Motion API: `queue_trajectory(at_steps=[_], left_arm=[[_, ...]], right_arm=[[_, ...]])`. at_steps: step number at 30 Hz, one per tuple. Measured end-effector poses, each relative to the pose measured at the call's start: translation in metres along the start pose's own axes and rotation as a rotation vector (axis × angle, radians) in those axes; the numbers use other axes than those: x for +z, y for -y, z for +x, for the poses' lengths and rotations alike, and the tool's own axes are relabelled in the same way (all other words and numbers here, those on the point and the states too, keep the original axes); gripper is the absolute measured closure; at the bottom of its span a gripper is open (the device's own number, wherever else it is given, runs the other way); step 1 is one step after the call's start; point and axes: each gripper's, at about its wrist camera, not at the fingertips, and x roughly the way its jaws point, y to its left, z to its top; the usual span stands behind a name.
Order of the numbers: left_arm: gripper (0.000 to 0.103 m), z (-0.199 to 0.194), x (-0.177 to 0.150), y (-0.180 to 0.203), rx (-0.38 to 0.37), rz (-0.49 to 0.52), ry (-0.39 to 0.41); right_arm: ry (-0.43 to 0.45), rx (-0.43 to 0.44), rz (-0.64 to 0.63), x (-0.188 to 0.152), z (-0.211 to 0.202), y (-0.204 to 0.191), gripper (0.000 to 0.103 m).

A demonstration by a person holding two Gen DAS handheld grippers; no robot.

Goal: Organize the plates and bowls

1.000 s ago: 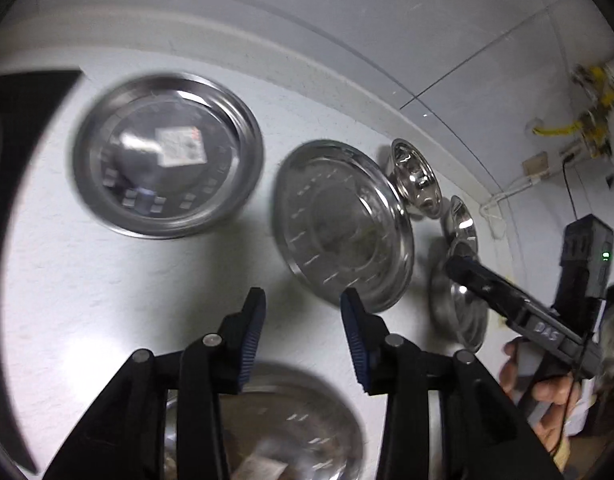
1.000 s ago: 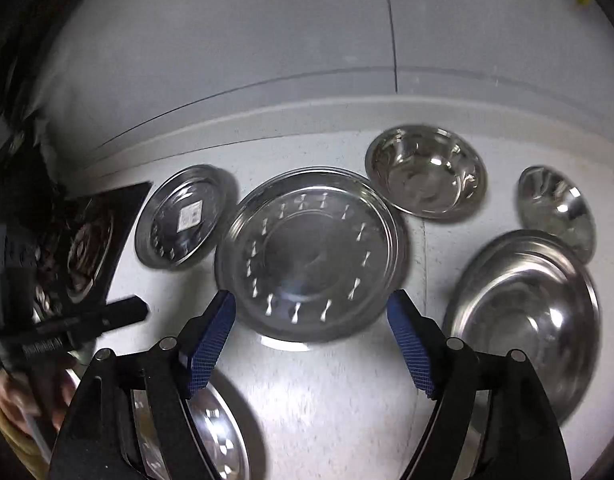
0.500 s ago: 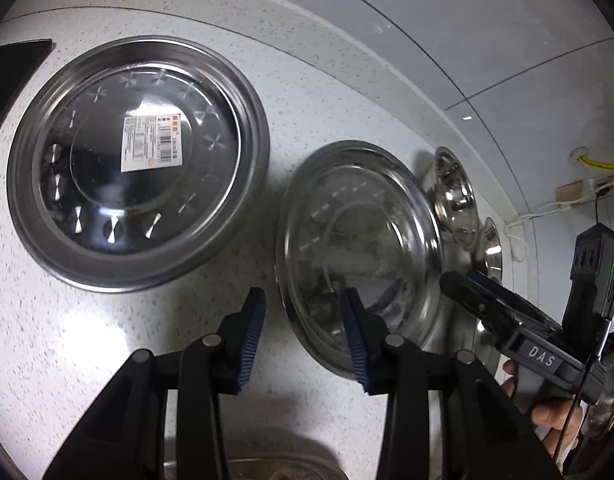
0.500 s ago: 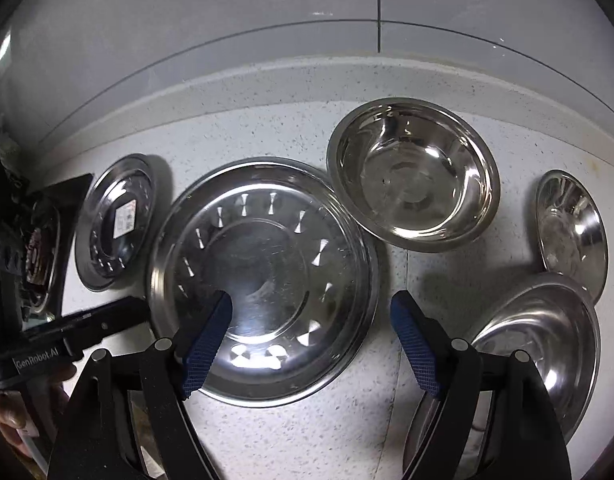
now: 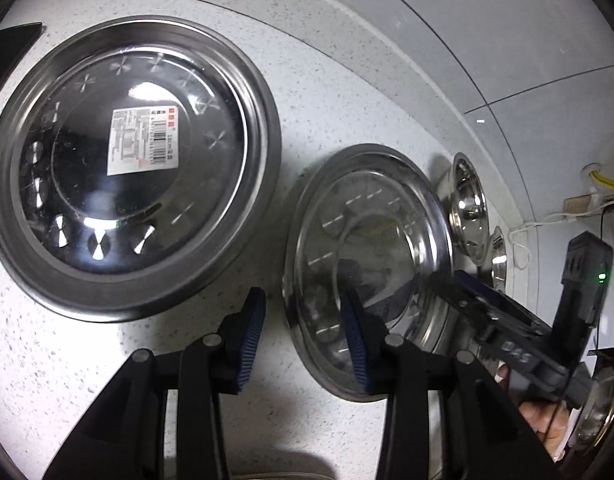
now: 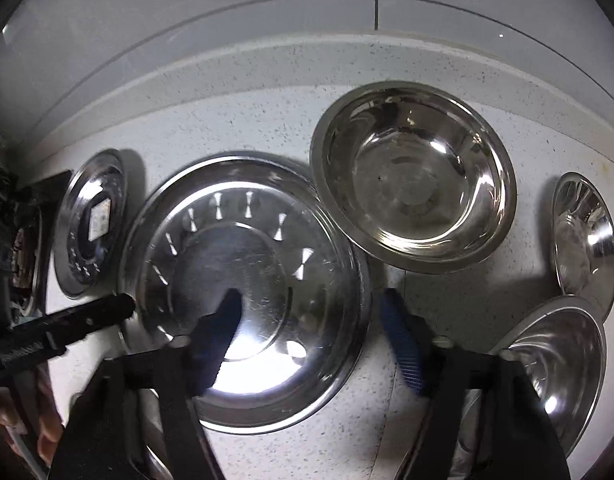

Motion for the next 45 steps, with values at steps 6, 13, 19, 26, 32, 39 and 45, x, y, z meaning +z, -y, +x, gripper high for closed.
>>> queue_trajectory(at_steps=[6, 13, 19, 26, 32, 39, 45], left_arm=[[0.092, 0.004, 0.0, 0.0, 0.008, 0.023, 0.004], [0.095, -0.006, -0.008, -0.006, 0.009, 0.021, 0.027], [0.095, -0.034, -0.017, -0.004, -0.017, 0.046, 0.061], [0.095, -0.095, -0.046, -0.011, -0.064, 0.066, 0.113], [0.095, -0.151, -0.084, -0.02, -0.098, 0.098, 0.142], [0.095, -0.2, -0.149, -0.038, -0.138, 0.135, 0.138], [0.095, -0.207, -0.2, -0.065, -0.136, 0.15, 0.108]], right_arm=[[-0.012, -0.103, -0.063, 0.003, 0.014, -0.003, 0.085], [0.003, -0.135, -0.113, -0.004, 0.014, -0.008, 0.091], [0.05, -0.115, -0.113, -0.015, -0.004, -0.013, 0.091], [0.13, -0.084, -0.123, -0.044, -0.05, -0.028, 0.091], [0.203, -0.045, -0.137, -0.089, -0.103, -0.055, 0.092], [0.248, 0.008, -0.141, -0.156, -0.146, -0.089, 0.092], [0.243, 0.03, -0.125, -0.213, -0.149, -0.105, 0.092]])
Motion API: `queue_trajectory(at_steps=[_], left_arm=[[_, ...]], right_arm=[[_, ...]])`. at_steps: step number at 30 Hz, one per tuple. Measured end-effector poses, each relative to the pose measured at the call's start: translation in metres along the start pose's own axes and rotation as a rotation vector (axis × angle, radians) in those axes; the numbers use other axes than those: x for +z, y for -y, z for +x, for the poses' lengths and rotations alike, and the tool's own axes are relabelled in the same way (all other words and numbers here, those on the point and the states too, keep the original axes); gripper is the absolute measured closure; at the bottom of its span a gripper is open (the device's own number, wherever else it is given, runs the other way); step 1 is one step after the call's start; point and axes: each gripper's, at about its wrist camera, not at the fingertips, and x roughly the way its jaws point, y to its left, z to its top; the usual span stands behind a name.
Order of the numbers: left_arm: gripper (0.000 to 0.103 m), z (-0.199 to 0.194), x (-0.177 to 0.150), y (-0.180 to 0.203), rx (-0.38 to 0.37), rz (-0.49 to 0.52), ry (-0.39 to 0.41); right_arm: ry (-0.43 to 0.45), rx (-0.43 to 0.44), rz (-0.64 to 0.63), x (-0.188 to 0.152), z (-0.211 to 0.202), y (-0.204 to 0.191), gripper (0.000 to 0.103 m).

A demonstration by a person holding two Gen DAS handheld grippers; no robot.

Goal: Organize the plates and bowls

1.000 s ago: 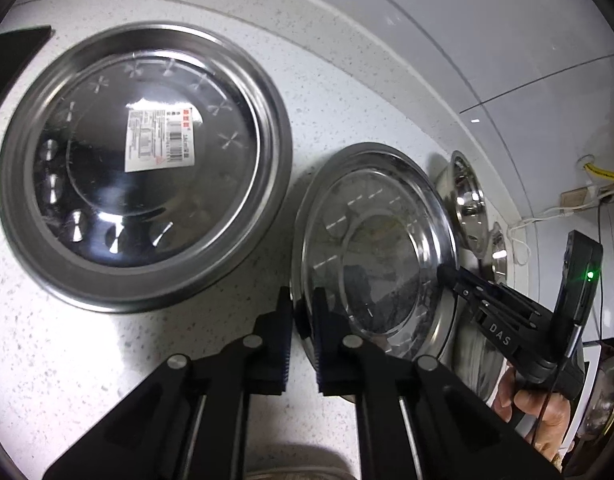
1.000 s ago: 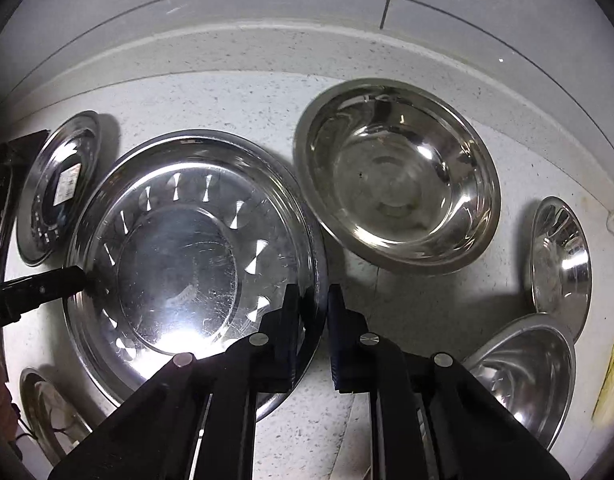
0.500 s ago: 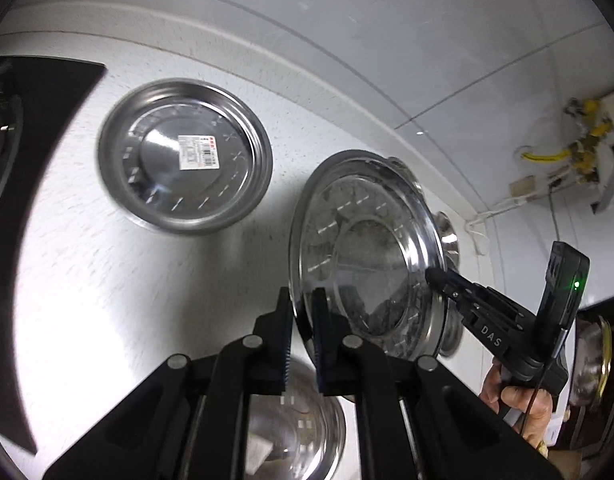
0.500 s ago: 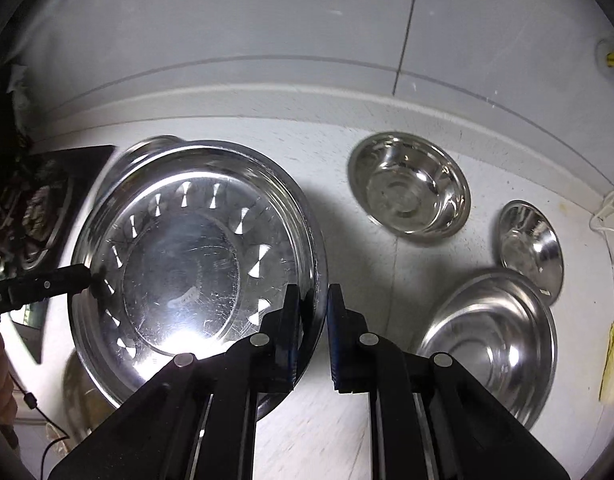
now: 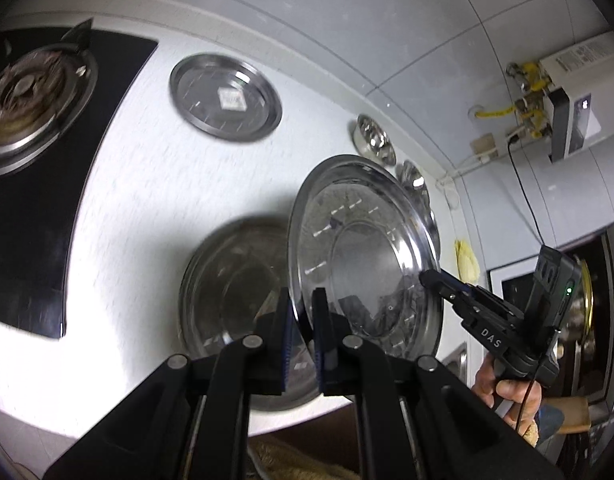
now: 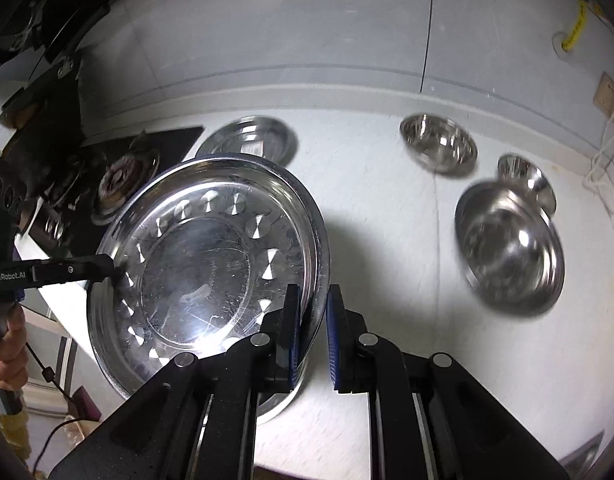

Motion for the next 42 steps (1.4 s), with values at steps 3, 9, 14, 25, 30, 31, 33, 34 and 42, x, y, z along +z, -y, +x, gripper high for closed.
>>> queue_trajectory(at_steps=[3, 9, 14, 25, 30, 31, 33, 34, 42], left_arm=[[0.095, 0.003, -0.018, -0.012, 0.003, -0.012, -0.016], [0.095, 0.024, -0.035, -0.044, 0.041, -0.049, -0.042], [0.095, 0.042, -0.036, -0.056, 0.079, -0.059, -0.052], [0.095, 0.055, -0.032, -0.067, 0.116, -0.071, -0.048], [0.095, 0.056, -0.031, -0.064, 0.131, -0.06, -0.045], [0.095, 0.055, -0.031, -0.063, 0.143, -0.056, -0.034], [0.093, 0.053, -0.03, -0.061, 0.157, -0.051, -0.02], [0.093, 0.052, -0.029, -0.062, 0.159, -0.051, -0.013], [0.078, 0.027, -0.012, -0.061, 0.133, -0.073, 0.073]], right_arm=[[-0.029, 0.016, 0.023, -0.025, 0.008, -0.008, 0.092], [-0.079, 0.03, 0.059, -0.053, 0.034, -0.014, 0.092], [-0.123, 0.028, 0.086, -0.064, 0.061, -0.015, 0.091], [-0.142, 0.032, 0.108, -0.068, 0.081, -0.018, 0.091], [-0.132, 0.027, 0.107, -0.067, 0.08, -0.018, 0.091], [-0.129, 0.028, 0.109, -0.067, 0.079, -0.018, 0.091], [-0.119, 0.027, 0.113, -0.067, 0.077, -0.016, 0.091], [-0.113, 0.028, 0.117, -0.066, 0.075, -0.015, 0.091], [-0.081, 0.054, 0.13, -0.062, 0.062, -0.006, 0.08]])
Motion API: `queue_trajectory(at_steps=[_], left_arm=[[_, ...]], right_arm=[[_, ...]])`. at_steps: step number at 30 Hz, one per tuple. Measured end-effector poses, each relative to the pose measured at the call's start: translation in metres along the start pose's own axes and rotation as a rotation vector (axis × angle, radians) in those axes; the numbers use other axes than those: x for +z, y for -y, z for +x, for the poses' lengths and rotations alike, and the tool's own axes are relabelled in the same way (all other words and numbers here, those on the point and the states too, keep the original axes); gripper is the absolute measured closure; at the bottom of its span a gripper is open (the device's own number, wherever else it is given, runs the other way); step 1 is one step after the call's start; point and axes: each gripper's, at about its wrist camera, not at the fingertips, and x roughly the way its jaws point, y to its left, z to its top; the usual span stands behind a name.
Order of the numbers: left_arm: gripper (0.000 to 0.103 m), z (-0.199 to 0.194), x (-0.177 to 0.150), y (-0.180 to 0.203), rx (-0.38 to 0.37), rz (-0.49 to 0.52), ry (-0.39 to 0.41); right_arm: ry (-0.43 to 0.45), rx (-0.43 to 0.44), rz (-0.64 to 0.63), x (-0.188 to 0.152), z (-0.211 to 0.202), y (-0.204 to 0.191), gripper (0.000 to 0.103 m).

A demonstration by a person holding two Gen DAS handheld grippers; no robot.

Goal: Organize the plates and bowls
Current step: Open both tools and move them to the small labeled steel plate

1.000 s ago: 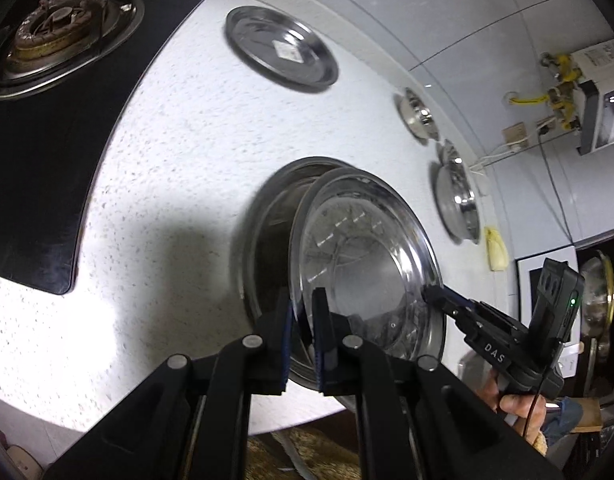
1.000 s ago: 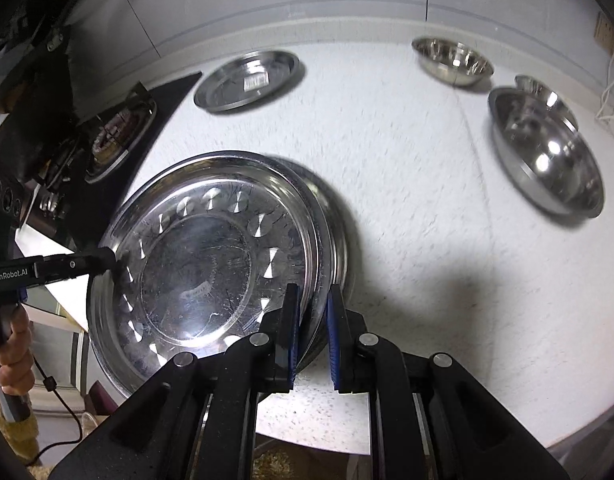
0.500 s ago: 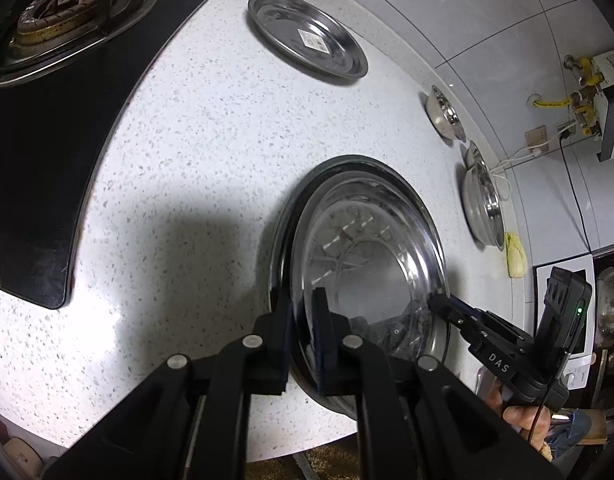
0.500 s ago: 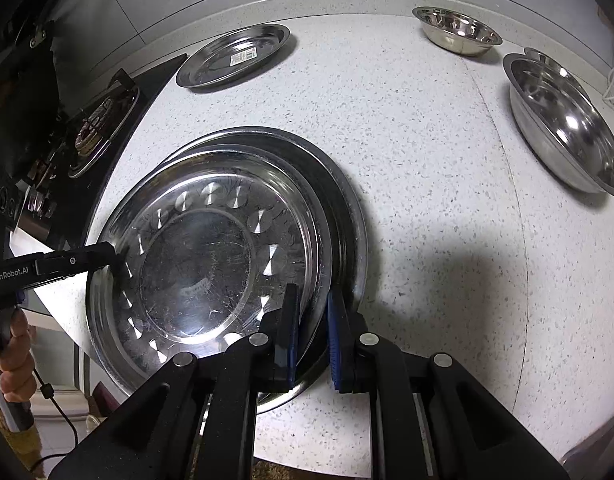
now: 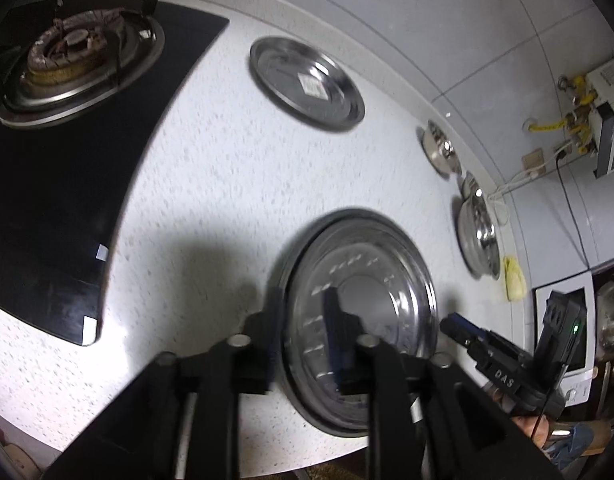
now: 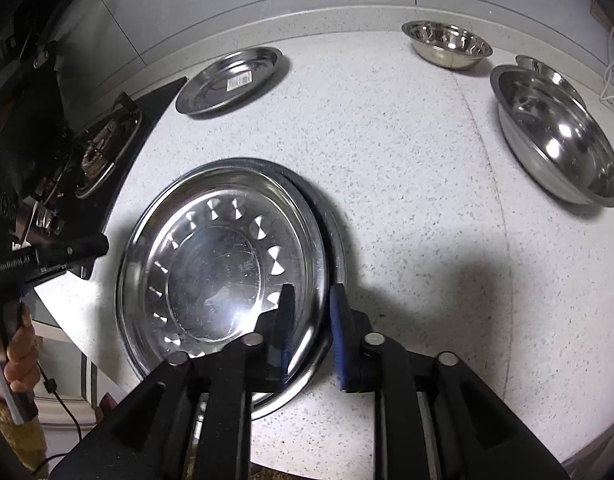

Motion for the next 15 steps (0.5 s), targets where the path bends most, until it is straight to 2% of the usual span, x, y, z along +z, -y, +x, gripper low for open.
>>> queue_trajectory(at_steps=[1, 3, 9, 15], left_arm=[[0.077, -0.003, 0.004, 0.0, -0.002, -0.003, 0.008], [0.076, -0.005, 0.014, 0.0, 0.005, -0.008, 0.014], [0.075, -0.003, 0.05, -0.003, 0.031, -0.044, 0.019], [0.075, 0.017, 0.11, -0.013, 0.054, -0.104, 0.021]], right_arm=[[0.007, 0.003, 0.0, 0.001, -0.003, 0.001, 0.073], [0.025, 0.009, 0.01, 0.005, -0.009, 0.003, 0.066], [0.067, 0.039, 0.009, 0.037, -0.017, 0.002, 0.059], [0.121, 0.033, -0.014, 0.096, -0.006, -0.012, 0.054]])
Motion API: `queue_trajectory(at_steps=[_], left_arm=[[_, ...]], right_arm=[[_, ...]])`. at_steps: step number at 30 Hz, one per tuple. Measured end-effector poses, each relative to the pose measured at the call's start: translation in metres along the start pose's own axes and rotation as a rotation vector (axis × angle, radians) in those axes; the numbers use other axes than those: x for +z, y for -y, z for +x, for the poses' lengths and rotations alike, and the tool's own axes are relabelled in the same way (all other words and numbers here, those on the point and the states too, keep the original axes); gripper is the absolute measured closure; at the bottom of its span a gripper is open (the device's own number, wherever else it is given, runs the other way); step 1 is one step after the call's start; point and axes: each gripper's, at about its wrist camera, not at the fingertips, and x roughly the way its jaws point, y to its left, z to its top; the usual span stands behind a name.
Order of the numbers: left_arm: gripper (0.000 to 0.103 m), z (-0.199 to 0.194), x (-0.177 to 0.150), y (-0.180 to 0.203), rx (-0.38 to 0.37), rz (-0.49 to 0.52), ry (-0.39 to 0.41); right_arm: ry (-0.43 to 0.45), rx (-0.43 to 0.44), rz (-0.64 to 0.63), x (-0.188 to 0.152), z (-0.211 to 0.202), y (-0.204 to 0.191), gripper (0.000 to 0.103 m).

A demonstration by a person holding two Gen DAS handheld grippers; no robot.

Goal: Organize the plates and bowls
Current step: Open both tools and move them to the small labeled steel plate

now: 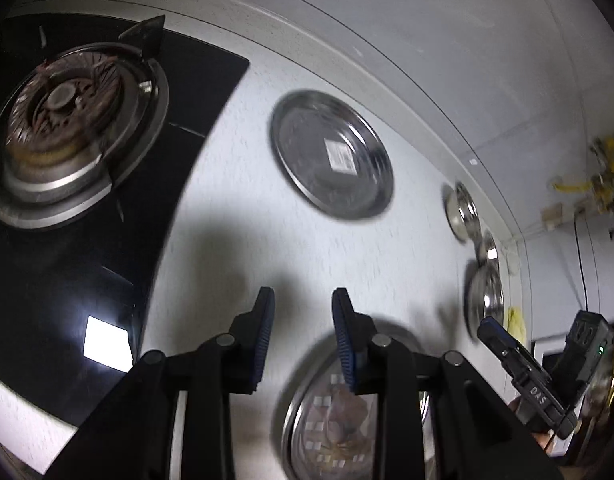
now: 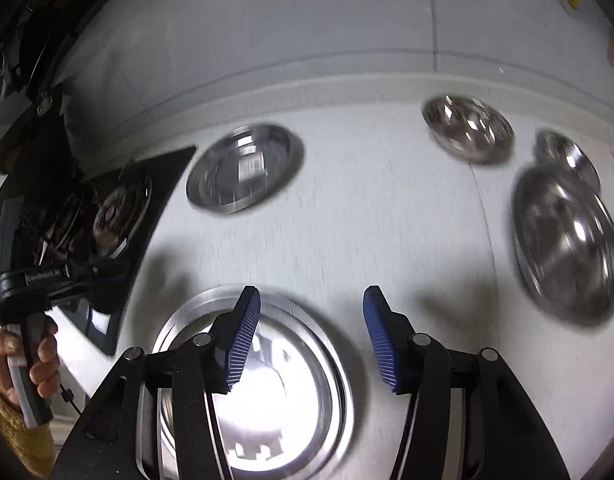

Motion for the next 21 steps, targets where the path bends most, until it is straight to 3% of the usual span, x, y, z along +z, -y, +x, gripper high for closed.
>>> queue_trajectory(at_steps=[3, 7, 9, 12, 15, 21], left_arm=[[0.075, 0.013, 0.028, -0.001, 0.019, -0.018, 0.012], [0.075, 0.032, 0.056, -0.005, 0.037, -0.036, 0.016], [0.075, 0.042, 0.066, -0.008, 0.032, -0.048, 0.018], [0.075, 0.056, 0.079, -0.015, 0.016, -0.078, 0.03], [0.075, 0.069, 0.086, -0.02, 0.022, -0.096, 0.025], [0.075, 0.088, 0.096, -0.023, 0.034, -0.101, 0.016]], right_arm=[[-0.001, 0.002, -0.023, 0.031, 0.022, -0.009, 0.052], [-0.008, 0.017, -0.044, 0.06, 0.051, -0.02, 0.039], [-0.027, 0.031, -0.036, 0.072, 0.067, -0.022, 0.037], [-0.071, 0.089, -0.004, 0.086, 0.094, -0.021, 0.03], [-0.127, 0.18, 0.056, 0.096, 0.121, -0.017, 0.03], [-0.169, 0.26, 0.12, 0.109, 0.157, -0.009, 0.028]])
